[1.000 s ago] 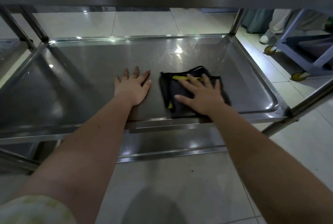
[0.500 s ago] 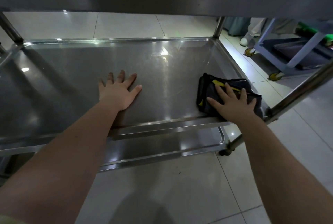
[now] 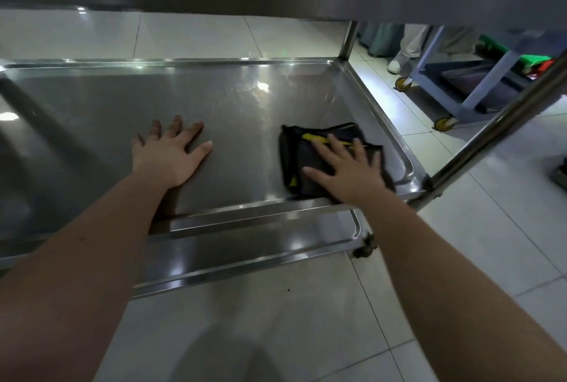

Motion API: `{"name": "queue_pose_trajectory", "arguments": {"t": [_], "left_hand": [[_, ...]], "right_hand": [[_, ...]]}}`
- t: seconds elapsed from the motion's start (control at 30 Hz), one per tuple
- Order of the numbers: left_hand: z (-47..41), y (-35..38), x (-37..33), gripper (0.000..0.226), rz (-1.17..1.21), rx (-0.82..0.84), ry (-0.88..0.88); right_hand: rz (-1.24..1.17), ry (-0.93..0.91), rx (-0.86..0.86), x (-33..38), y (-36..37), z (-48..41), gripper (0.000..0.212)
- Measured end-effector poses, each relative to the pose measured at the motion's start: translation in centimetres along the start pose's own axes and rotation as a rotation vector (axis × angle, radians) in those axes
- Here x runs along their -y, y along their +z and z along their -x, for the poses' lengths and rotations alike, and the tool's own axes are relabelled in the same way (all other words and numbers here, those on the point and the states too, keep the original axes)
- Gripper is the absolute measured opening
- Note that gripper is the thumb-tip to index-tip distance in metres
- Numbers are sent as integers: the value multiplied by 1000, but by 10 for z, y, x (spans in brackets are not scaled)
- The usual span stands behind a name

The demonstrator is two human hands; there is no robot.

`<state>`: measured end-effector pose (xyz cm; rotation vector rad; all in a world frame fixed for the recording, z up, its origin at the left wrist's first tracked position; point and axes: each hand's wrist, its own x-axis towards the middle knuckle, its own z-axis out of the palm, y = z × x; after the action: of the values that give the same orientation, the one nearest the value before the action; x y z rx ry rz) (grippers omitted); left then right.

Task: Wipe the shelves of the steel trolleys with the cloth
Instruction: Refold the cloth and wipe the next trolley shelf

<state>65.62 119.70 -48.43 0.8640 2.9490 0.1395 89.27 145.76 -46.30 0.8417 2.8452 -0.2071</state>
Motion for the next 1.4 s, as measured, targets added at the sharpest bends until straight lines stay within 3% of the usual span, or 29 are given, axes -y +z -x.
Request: {"name": "queue_pose_trajectory", "arguments": {"t": [0.07, 0.17, 0.33, 0.63, 0.97, 1.07, 1.17, 1.3, 1.4], "left_hand": [[-1, 0, -1, 72, -5, -7, 2], [0, 2, -3, 77, -18, 0, 8], [3, 1, -1, 59, -25, 29, 68], [2, 4, -3, 67, 19, 19, 50], [4, 2, -5, 81, 21, 41, 46], [5, 1, -6, 80, -4, 51, 58], [2, -2, -2, 66, 52, 33, 41], [7, -8, 0, 48, 305, 1, 17], [15, -25, 3, 51, 514, -100, -1]], "right_hand": [[1, 74, 24, -27, -3, 0, 75], [7, 24, 28, -31, 4, 5, 76], [-6, -66, 9, -17, 2, -20, 84], [-75, 137, -6, -23, -33, -142, 83], [11, 38, -30, -77, -10, -44, 75], [-25, 105, -33, -37, -7, -35, 82], [15, -51, -87, 54, 7, -28, 83], [53, -214, -60, 182, 30, 1, 80], [-53, -298, -41, 203, 24, 10, 76]]}}
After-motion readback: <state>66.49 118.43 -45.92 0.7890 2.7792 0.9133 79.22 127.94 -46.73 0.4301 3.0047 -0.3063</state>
